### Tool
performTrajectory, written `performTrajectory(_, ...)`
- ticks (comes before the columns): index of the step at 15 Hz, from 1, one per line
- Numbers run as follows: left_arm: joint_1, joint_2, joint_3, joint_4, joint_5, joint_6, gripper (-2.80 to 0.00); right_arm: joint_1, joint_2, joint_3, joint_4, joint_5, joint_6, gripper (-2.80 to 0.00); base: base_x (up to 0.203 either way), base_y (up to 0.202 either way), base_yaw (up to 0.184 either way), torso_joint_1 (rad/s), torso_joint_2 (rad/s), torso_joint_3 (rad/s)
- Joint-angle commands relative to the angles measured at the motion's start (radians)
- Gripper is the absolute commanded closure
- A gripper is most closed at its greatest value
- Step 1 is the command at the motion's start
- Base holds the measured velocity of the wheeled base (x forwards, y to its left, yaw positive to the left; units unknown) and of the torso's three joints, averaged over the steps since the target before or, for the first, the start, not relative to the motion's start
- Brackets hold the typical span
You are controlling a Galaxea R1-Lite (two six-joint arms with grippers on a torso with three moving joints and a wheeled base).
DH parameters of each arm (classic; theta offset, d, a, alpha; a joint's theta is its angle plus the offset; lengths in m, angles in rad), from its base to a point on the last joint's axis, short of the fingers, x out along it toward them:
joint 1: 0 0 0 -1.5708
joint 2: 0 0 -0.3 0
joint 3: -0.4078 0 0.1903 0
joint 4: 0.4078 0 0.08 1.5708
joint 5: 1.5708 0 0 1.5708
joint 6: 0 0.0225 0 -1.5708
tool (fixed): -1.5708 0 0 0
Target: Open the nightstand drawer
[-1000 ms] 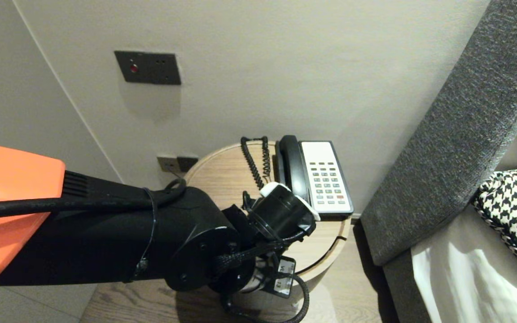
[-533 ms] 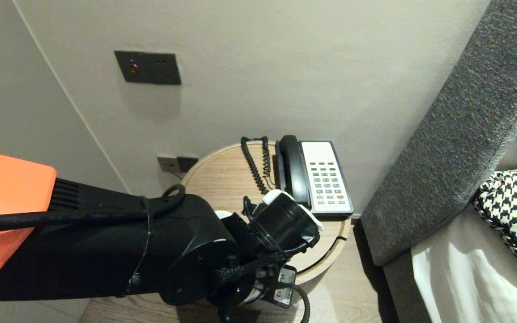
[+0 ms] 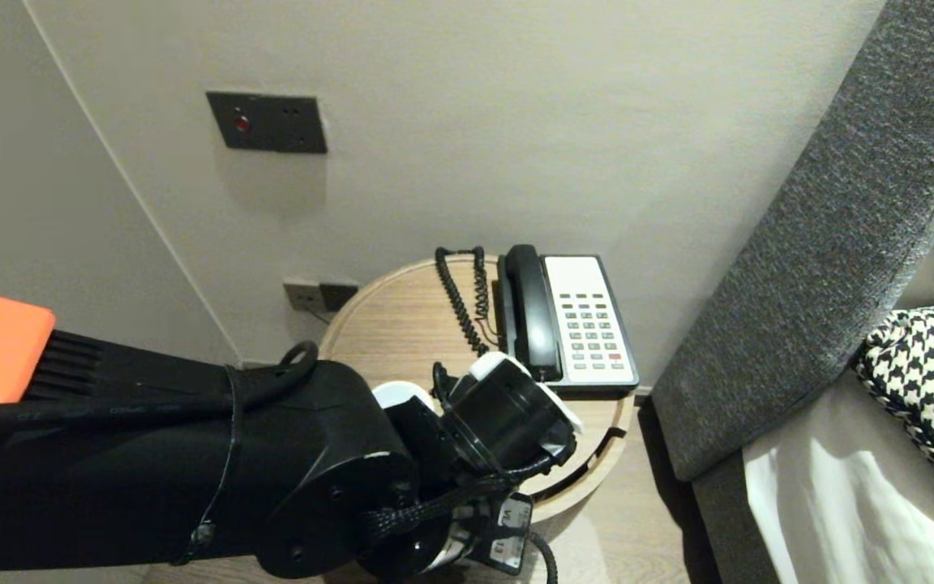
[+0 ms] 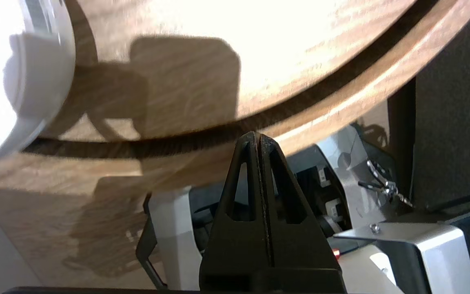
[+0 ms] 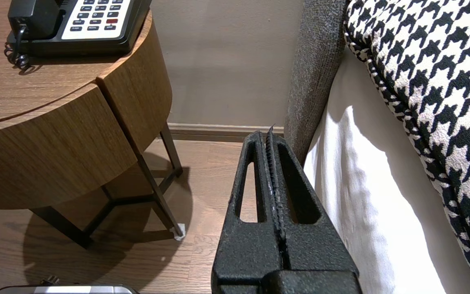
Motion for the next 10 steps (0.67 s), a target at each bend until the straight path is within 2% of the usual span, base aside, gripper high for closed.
performTrajectory(1,-0.009,-0.018,0.011,0.003,0.003,-0.016,0.0,0.0,0.001,0.04,-0.001,0.0,0.0,0.0,0.0,0.0,0.0,0.0,0.0,0.0)
performTrajectory(8,-0.031,-0.049,0.058,0.001,0.005,-0.051,0.0,0.0,0.001,0.04,-0.001,0.0,0.0,0.0,0.0,0.0,0.0,0.0,0.0,0.0)
performTrajectory(10,-0.029,-0.052,0.048,-0.02,0.028,-0.052,0.0,0.0,0.001,0.04,-0.001,0.0,0.0,0.0,0.0,0.0,0.0,0.0,0.0,0.0)
